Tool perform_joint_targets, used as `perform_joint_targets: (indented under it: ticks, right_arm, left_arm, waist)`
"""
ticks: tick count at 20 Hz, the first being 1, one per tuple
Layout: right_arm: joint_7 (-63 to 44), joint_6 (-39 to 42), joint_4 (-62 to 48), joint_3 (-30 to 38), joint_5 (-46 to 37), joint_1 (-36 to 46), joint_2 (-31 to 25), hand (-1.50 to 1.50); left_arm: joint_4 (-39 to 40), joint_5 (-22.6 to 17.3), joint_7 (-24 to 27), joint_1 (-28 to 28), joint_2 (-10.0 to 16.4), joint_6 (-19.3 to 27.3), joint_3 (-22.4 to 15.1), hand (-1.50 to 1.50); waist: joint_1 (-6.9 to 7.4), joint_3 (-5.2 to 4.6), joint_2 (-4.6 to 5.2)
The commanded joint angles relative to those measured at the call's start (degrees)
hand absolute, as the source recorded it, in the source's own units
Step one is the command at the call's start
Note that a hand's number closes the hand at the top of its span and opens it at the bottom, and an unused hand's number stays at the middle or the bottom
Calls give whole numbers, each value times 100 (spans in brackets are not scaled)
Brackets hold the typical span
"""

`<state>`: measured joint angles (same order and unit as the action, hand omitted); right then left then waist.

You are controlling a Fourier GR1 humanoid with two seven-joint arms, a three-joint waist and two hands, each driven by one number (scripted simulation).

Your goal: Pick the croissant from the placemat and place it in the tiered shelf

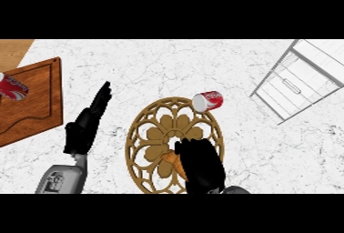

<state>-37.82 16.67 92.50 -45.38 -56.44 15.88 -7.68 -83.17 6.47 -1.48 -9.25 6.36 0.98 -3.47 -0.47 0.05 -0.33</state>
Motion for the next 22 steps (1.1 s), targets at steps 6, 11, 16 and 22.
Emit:
perform_joint_targets:
  ticks: [6,11,16,22]
  right_arm:
    - [2740,-581,2086,814,1462,-2202,-3119,150]
    - [4223,-1283,2429,2070,2598,-3190,-3970,150]
    - [4737,-1242,3376,2930,4332,-4034,-3817,150]
    - [5105,-811,3990,5065,6119,-4593,-4265,150]
  left_arm:
    - [-60,-91,52,231,91,42,209,0]
    - [-8,39,134,341,-112,158,32,0]
    - [-221,2,76,404,60,74,118,0]
    - [-162,-25,-179,50,120,-12,162,0]
  waist:
    - [-336,13,-19]
    - [-212,8,4]
    - [-298,4,-29]
    - [-266,-6,-8]
